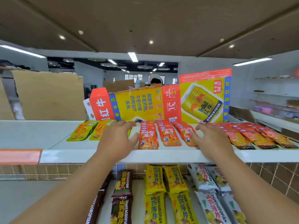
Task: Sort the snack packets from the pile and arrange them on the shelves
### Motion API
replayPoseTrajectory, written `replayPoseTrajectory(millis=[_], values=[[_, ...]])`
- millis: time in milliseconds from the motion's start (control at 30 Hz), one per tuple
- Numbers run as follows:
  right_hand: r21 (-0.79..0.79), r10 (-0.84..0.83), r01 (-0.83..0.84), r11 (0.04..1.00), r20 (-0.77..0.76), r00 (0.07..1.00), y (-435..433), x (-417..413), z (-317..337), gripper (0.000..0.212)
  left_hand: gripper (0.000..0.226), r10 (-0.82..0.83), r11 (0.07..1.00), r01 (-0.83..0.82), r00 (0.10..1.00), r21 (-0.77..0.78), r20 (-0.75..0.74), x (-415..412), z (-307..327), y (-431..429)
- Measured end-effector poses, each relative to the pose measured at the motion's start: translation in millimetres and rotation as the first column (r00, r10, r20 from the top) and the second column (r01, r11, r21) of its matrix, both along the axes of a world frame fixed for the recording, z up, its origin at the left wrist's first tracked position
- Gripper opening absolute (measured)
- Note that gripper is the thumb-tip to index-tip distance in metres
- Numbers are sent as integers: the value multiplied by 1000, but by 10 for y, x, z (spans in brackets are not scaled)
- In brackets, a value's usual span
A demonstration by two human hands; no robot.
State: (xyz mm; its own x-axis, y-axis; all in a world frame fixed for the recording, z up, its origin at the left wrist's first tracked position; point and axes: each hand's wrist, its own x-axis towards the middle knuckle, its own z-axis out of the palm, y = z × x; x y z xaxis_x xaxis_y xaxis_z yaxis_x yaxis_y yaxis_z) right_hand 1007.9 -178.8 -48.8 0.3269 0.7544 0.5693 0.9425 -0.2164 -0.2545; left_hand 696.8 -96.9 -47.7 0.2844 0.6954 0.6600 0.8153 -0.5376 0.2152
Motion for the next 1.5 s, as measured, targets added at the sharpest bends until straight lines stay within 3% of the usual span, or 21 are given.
replayPoseTrajectory(millis=[233, 333, 500, 600, 1300, 1367, 1500], values=[[-90, -64, 67, 994, 36, 997, -76, -98, -33, 44, 51, 89, 987, -93, 995, -127, -37, 16, -11, -46], [-118, -40, 41, 992, 11, 999, -103, -64, -46, 47, 51, 38, 966, -34, 999, -257, 10, 70, 17, -85], [-98, -18, 20, 995, 28, 999, -64, -41, -39, 46, 56, 41, 929, -37, 999, -368, 5, 284, 74, -141], [-73, -21, 23, 997, 30, 999, -85, -16, -78, 48, 48, 40, 912, -36, 999, -408, 1, 432, 53, -233], [-14, -36, 37, 999, 74, 997, -34, 2, -117, 48, 56, 90, 949, -77, 996, -305, 28, 455, -62, -192], [-13, -41, 42, 999, 74, 996, -50, -12, -116, 48, 53, 101, 961, -87, 994, -264, 40, 462, -74, -206], [16, -65, 64, 998, 76, 995, -32, 2, -135, 49, 50, 193, 981, -191, 979, -34, 67, 472, -191, -247]])
